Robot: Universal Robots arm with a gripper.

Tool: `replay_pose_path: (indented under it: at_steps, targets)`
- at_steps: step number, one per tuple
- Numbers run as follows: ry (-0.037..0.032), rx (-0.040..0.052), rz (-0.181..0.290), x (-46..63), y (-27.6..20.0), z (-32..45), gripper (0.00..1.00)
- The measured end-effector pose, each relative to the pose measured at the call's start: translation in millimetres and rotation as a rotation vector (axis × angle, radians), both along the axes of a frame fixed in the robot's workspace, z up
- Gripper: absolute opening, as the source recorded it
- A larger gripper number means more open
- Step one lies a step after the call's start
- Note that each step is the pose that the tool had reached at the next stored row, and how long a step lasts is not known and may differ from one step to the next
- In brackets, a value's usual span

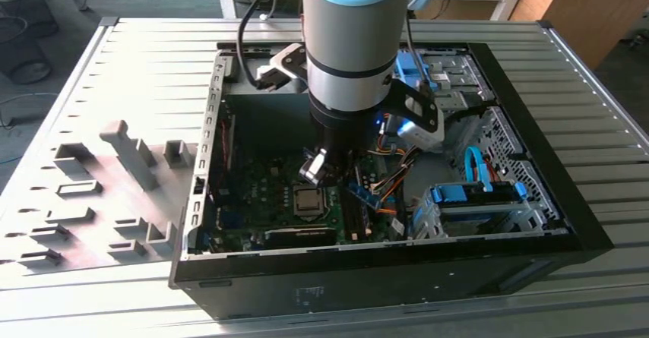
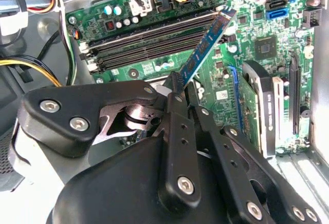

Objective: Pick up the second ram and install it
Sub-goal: 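Insert the second ram into the second slot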

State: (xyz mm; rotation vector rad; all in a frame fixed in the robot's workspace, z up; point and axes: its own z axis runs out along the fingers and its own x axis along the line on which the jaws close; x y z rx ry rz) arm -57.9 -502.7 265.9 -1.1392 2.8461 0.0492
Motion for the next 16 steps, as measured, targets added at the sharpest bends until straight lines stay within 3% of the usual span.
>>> replay_pose_path:
  at_steps: [16]
  targets:
    - [0.0, -0.0007, -0.059, 0.0, 0.0, -0.3, 0.14]
